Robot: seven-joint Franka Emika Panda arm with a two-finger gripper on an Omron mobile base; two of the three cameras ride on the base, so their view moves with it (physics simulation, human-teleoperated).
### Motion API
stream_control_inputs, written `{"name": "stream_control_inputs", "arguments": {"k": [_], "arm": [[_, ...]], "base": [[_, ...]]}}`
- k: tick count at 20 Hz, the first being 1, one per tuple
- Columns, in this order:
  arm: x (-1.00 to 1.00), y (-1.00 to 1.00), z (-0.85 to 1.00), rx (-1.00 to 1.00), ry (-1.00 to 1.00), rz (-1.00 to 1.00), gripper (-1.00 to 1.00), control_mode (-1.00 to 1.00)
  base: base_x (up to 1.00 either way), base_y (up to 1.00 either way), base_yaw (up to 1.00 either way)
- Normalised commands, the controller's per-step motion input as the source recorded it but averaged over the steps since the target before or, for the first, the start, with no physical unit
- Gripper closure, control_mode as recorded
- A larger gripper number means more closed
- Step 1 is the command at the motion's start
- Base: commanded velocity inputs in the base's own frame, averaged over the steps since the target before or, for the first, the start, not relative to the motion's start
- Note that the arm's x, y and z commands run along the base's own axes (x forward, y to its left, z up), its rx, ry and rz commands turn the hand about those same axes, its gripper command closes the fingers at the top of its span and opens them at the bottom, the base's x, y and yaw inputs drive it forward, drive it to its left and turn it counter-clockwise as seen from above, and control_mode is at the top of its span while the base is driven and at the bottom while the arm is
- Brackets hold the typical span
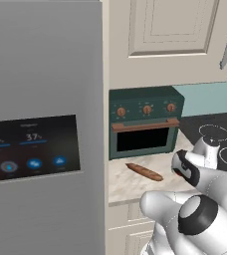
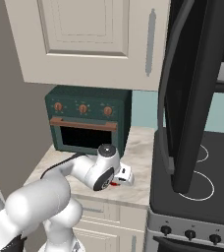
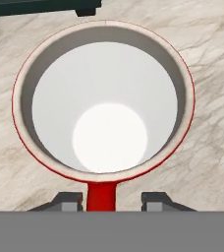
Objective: Pick the mug from the counter and place it inside the microwave. Then close the microwave.
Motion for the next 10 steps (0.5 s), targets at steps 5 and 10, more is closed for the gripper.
{"name": "stream_control_inputs", "arguments": {"k": [5,10], "arm": [[0.0,0.0,0.0,0.0,0.0,0.0,1.0,-1.0],[0.0,0.0,0.0,0.0,0.0,0.0,1.0,-1.0]], "base": [[0.0,0.0,0.0],[0.0,0.0,0.0]]}}
